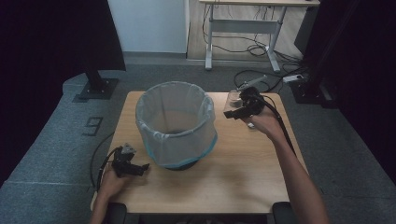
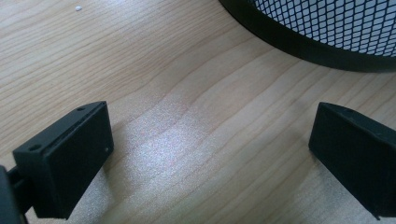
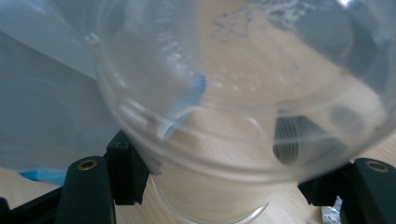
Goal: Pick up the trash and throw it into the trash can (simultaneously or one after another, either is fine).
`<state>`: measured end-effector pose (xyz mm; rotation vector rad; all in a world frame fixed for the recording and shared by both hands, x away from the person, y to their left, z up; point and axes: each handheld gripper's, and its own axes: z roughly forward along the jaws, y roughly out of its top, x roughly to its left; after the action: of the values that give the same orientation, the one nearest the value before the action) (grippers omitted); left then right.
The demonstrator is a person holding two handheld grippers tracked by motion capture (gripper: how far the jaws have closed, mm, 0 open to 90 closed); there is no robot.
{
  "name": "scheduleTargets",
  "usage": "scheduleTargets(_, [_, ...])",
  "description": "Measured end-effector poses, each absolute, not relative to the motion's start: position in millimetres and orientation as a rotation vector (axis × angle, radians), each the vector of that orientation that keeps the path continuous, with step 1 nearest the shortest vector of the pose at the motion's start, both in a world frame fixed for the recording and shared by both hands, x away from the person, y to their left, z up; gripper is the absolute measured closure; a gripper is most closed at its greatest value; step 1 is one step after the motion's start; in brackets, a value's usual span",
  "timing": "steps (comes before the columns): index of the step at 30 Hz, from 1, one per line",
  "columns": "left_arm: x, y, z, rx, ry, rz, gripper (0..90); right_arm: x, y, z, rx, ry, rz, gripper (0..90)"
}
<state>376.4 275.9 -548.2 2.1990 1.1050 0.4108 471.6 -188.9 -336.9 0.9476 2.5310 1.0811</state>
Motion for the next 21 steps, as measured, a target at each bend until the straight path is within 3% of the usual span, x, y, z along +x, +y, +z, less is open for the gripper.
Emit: scheduleTargets(21, [376, 276, -548, 2.2, 1.105, 0.41, 0.0, 473, -166, -288, 0.853, 2.572, 1.166, 30.2])
